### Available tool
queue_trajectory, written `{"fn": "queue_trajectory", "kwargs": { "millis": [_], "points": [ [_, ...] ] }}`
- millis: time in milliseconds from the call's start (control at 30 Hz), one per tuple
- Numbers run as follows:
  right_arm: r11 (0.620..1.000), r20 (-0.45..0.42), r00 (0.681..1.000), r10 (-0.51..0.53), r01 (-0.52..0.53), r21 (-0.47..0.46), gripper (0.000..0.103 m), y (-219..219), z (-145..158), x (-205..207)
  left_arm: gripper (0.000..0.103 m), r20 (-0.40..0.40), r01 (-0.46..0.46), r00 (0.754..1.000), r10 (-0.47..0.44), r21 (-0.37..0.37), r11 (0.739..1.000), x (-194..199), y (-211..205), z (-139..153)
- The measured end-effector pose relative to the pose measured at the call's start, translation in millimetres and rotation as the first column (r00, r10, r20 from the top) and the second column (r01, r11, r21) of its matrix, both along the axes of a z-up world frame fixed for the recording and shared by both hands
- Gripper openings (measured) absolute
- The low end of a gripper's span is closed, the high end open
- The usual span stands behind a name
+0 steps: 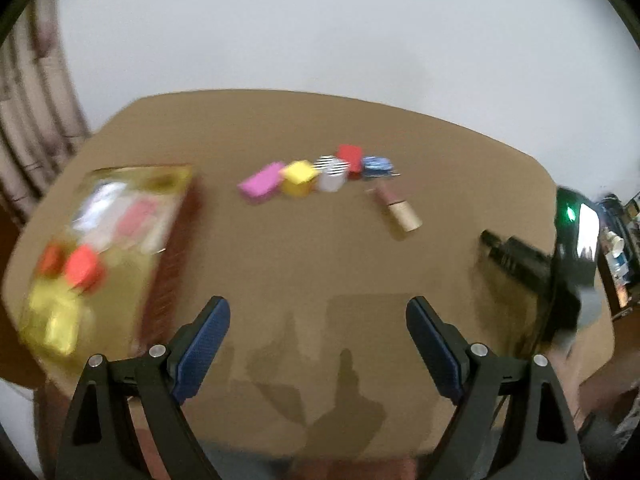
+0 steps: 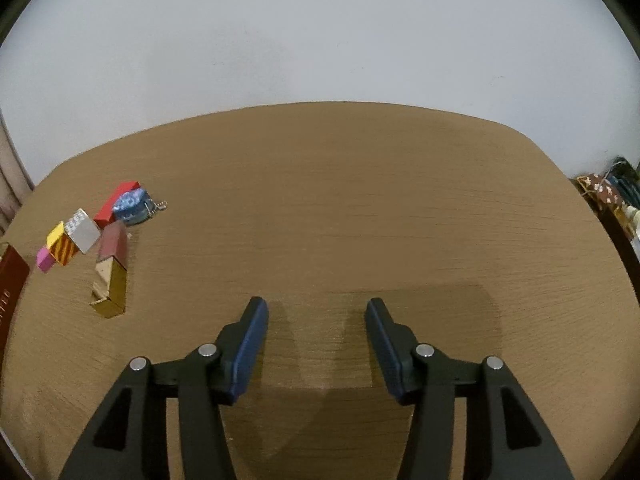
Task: Organize rigid objects
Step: 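Reach the left tool to the gold lipstick and grasp it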
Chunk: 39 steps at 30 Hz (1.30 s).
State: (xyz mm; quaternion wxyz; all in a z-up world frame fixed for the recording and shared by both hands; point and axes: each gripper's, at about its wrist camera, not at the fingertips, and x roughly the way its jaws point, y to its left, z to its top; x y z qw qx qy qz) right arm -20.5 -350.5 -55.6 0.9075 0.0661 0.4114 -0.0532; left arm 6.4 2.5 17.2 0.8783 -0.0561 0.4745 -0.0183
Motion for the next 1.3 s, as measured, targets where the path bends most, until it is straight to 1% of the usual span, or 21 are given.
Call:
{"fn": "queue_trajectory", "kwargs": {
  "millis": [100, 167, 233, 267, 300, 367, 400, 467, 533, 567, 600, 667, 800, 833, 933, 1000, 1067, 1100, 1167, 1233, 1300],
  "points": [
    [0.998, 0.043, 0.999, 0.01, -0.013, 0.062, 0.053, -17.4, 7.4, -11.9, 0.087, -0.081, 0.0, 0.997, -0.006, -0.076, 0.997, 44.6, -23.0, -14.0],
    [0.996, 0.072, 0.997, 0.012, -0.018, 0.083, 0.054, -25.7, 11.5, -16.9, 0.087, -0.11, -0.023, 0.994, 0.014, -0.079, 0.997, 68.0, -34.3, -23.3],
    [0.995, 0.095, 0.995, 0.011, -0.021, 0.096, 0.054, -25.0, 17.3, -26.3, 0.087, -0.137, -0.045, 0.99, 0.035, -0.076, 0.996, 89.5, -42.7, -32.7],
    [0.994, 0.102, 0.995, 0.015, -0.025, 0.103, 0.054, -22.2, 19.1, -31.2, 0.087, -0.15, -0.062, 0.988, 0.048, -0.087, 0.994, 98.6, -45.2, -36.8],
    [0.994, 0.105, 0.994, 0.018, -0.029, 0.106, 0.054, -24.0, 20.0, -32.5, 0.087, -0.157, -0.069, 0.986, 0.053, -0.097, 0.993, 103.9, -46.1, -39.4],
    [0.993, 0.114, 0.993, 0.028, -0.041, 0.112, 0.054, -34.4, 23.2, -41.2, 0.087, -0.18, -0.088, 0.981, 0.07, -0.092, 0.992, 116.8, -49.4, -45.4],
    [0.993, 0.117, 0.993, 0.028, -0.042, 0.114, 0.054, -28.7, 26.1, -45.0, 0.087, -0.186, -0.1, 0.979, 0.082, -0.088, 0.991, 122.5, -50.8, -48.1],
    [0.992, 0.126, 0.992, 0.028, -0.044, 0.122, 0.054, -27.4, 29.2, -50.8, 0.086, -0.19, -0.116, 0.977, 0.102, -0.066, 0.991, 130.8, -52.7, -53.0],
    [0.991, 0.133, 0.991, 0.026, -0.043, 0.129, 0.054, -30.7, 30.1, -53.8, 0.081, -0.206, -0.142, 0.97, 0.132, -0.033, 0.989, 137.8, -54.0, -59.5],
    [0.99, 0.137, 0.99, 0.024, -0.042, 0.133, 0.054, -36.6, 31.8, -55.7, 0.074, -0.22, -0.146, 0.966, 0.136, -0.027, 0.989, 141.4, -55.0, -63.8],
    [0.99, 0.14, 0.99, 0.021, -0.041, 0.136, 0.054, -38.0, 32.8, -57.0, 0.073, -0.232, -0.145, 0.963, 0.135, -0.025, 0.989, 143.9, -55.9, -66.9],
    [0.989, 0.145, 0.989, 0.019, -0.04, 0.144, 0.055, -41.6, 34.8, -60.9, 0.074, -0.234, -0.142, 0.964, 0.13, -0.034, 0.989, 147.3, -57.4, -69.2],
    [0.988, 0.151, 0.988, 0.023, -0.046, 0.148, 0.055, -39.9, 35.5, -61.7, 0.074, -0.216, -0.146, 0.966, 0.144, 0.009, 0.989, 152.6, -62.7, -66.6],
    [0.988, 0.151, 0.988, 0.024, -0.046, 0.148, 0.055, -39.8, 35.6, -62.2, 0.074, -0.219, -0.146, 0.965, 0.144, 0.008, 0.989, 152.5, -63.7, -66.7],
    [0.987, 0.157, 0.987, 0.023, -0.047, 0.152, 0.055, -37.7, 37.2, -61.7, 0.075, -0.254, -0.158, 0.955, 0.151, -0.007, 0.987, 156.5, -66.1, -72.8],
    [0.987, 0.159, 0.987, 0.023, -0.048, 0.153, 0.055, -37.2, 37.5, -63.6, 0.075, -0.271, -0.172, 0.948, 0.166, 0.001, 0.985, 157.6, -66.7, -76.9],
    [0.987, 0.16, 0.987, 0.025, -0.049, 0.152, 0.055, -37.3, 38.3, -65.7, 0.075, -0.251, -0.168, 0.954, 0.165, 0.011, 0.986, 157.1, -69.5, -74.4],
    [0.987, 0.16, 0.987, 0.025, -0.049, 0.152, 0.055, -37.8, 38.8, -66.9, 0.075, -0.24, -0.148, 0.96, 0.146, 0.008, 0.989, 157.6, -72.1, -73.5],
    [0.987, 0.16, 0.987, 0.024, -0.049, 0.151, 0.055, -37.8, 38.9, -66.9, 0.074, -0.24, -0.144, 0.96, 0.145, 0.021, 0.989, 160.4, -76.6, -74.3],
    [0.987, 0.16, 0.987, 0.025, -0.049, 0.152, 0.055, -38.2, 39.2, -67.9, 0.072, -0.25, -0.149, 0.956, 0.151, 0.029, 0.988, 163.4, -79.6, -76.0],
    [0.987, 0.16, 0.987, 0.024, -0.048, 0.152, 0.055, -37.5, 38.5, -66.6, 0.067, -0.248, -0.147, 0.956, 0.16, 0.07, 0.987, 169.8, -85.6, -77.6]
  ]
}}
